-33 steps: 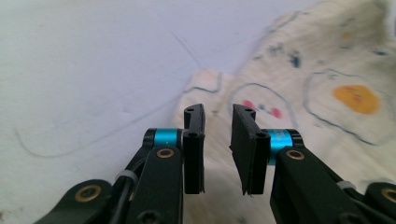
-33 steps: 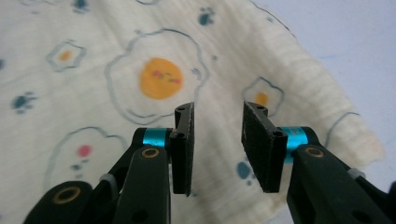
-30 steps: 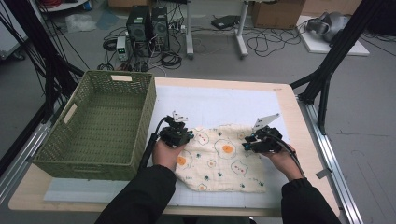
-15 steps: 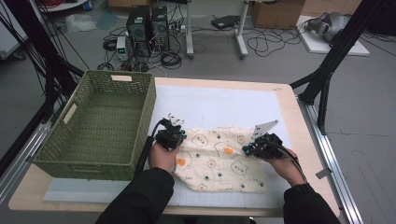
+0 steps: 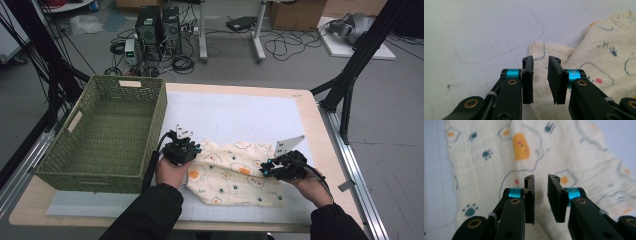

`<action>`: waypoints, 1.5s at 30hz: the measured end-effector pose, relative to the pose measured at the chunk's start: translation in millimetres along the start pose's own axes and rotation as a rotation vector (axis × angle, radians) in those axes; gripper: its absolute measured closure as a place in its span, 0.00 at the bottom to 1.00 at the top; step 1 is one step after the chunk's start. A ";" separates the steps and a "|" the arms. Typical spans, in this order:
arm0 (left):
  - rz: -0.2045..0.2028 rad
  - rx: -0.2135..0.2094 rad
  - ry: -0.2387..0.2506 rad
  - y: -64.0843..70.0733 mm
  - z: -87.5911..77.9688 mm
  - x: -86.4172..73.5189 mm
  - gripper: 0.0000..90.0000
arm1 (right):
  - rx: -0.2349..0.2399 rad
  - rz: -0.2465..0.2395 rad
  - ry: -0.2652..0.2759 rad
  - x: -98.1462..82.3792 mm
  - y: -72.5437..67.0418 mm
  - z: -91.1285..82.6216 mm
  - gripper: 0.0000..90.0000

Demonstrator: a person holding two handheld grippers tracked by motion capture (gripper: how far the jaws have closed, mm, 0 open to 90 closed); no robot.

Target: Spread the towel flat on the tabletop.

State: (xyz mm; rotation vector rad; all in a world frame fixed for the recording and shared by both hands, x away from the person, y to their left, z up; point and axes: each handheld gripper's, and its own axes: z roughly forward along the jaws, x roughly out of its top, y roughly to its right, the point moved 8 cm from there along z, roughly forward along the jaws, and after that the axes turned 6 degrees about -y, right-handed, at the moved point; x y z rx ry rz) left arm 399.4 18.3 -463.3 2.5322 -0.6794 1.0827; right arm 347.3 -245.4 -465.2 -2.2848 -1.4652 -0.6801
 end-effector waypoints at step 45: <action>0.009 -0.008 0.014 3.3 -2.8 -14.8 0.68 | -0.107 0.098 0.031 -11.9 31.5 -3.5 0.69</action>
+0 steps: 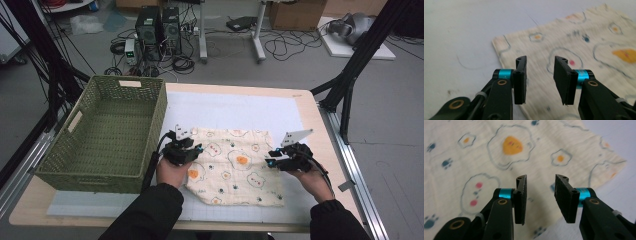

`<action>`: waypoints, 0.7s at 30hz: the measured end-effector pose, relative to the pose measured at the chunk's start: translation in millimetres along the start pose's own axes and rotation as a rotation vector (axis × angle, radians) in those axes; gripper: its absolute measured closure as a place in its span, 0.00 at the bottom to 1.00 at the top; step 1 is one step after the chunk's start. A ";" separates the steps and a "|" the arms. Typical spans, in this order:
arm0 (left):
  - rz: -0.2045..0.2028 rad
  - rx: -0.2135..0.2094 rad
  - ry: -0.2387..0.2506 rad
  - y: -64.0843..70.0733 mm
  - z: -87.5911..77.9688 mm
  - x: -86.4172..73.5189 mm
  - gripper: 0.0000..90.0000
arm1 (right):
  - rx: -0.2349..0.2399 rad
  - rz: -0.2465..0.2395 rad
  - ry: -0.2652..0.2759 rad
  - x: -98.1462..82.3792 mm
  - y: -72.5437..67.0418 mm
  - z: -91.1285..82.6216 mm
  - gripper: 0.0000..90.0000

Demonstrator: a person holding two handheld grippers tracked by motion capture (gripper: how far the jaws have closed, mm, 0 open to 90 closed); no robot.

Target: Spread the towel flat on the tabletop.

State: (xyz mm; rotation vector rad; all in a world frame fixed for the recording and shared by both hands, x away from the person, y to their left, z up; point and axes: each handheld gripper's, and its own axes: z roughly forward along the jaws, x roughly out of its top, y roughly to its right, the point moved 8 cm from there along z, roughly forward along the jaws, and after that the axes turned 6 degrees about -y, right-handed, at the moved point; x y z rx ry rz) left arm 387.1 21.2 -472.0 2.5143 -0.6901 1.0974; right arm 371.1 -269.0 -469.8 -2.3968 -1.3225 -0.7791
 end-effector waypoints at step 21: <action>0.025 0.044 -0.051 -7.0 28.5 -5.0 0.93 | -0.071 0.017 -0.066 -15.7 6.5 18.7 0.96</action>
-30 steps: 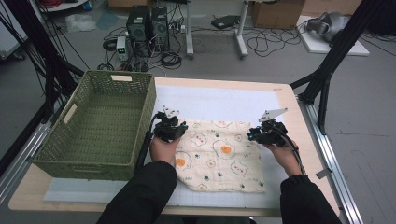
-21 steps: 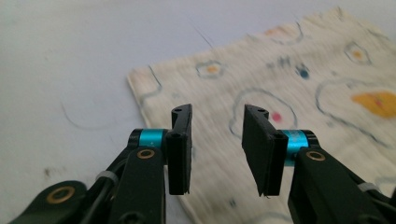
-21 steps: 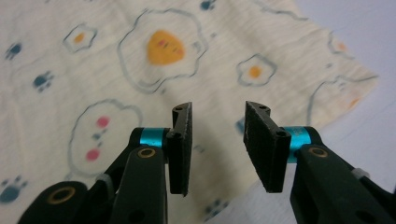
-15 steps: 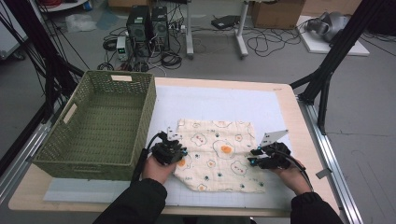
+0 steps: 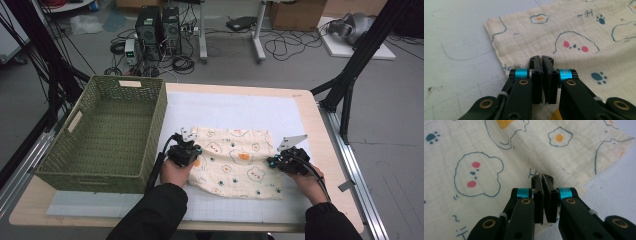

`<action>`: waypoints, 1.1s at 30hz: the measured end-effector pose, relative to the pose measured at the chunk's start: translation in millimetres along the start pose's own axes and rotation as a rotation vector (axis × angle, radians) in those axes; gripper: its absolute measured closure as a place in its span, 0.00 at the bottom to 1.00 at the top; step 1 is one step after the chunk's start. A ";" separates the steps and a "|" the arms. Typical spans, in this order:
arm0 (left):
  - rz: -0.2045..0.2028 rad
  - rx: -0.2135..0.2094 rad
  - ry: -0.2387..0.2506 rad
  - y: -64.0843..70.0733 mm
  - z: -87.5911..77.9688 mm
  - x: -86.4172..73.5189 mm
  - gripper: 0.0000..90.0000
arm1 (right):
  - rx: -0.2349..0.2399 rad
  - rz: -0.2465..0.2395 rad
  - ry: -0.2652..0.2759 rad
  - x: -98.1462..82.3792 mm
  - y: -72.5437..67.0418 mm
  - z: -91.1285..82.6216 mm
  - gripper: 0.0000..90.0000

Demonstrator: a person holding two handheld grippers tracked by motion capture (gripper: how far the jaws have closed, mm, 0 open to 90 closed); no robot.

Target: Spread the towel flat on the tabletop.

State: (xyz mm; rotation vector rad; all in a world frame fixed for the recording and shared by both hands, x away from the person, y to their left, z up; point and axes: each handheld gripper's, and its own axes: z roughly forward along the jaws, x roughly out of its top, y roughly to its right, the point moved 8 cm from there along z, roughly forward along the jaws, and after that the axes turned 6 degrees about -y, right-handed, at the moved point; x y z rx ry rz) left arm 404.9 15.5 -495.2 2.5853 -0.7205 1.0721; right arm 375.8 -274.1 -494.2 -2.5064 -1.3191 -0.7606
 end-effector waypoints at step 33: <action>0.175 -0.117 -0.042 39.1 -70.3 -61.0 0.74 | 0.179 -0.123 0.046 -25.4 -83.2 -19.5 0.74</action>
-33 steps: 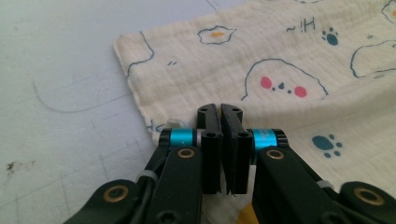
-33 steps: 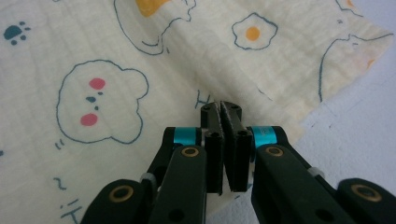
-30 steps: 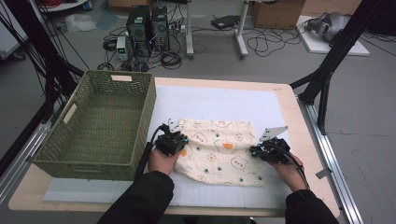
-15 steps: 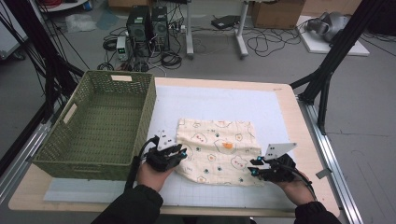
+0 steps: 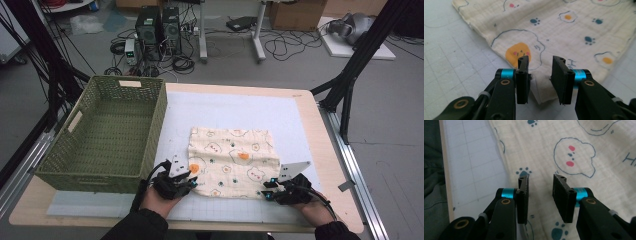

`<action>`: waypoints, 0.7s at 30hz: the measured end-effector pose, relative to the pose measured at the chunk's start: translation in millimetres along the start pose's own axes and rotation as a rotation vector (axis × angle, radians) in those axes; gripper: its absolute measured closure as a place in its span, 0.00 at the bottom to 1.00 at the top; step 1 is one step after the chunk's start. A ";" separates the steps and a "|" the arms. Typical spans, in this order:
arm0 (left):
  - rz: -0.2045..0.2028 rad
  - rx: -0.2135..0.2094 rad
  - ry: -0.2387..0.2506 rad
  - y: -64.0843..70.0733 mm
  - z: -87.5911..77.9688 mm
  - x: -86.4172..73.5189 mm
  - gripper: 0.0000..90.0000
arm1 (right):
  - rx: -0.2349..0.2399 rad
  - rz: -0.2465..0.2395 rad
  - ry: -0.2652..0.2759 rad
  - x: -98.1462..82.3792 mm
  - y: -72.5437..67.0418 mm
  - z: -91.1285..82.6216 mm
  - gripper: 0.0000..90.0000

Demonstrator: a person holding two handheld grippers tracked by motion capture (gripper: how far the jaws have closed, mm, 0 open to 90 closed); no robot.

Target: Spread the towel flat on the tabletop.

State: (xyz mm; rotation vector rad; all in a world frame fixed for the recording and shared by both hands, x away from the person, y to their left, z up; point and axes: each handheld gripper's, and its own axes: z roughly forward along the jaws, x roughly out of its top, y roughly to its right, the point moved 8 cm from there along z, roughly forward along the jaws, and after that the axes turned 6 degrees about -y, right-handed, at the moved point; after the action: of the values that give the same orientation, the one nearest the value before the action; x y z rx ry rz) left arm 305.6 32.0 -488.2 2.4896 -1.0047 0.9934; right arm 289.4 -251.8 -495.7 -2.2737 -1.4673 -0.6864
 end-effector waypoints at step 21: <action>-0.014 -0.085 -0.026 4.5 -12.2 -6.8 0.75 | 0.101 -0.031 0.022 3.9 -17.4 -4.4 0.80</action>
State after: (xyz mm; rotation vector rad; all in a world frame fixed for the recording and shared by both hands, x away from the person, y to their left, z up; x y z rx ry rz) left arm 292.9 38.0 -484.0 2.4427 -1.0136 0.8970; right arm 273.9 -244.2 -489.4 -2.1653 -1.4958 -0.6300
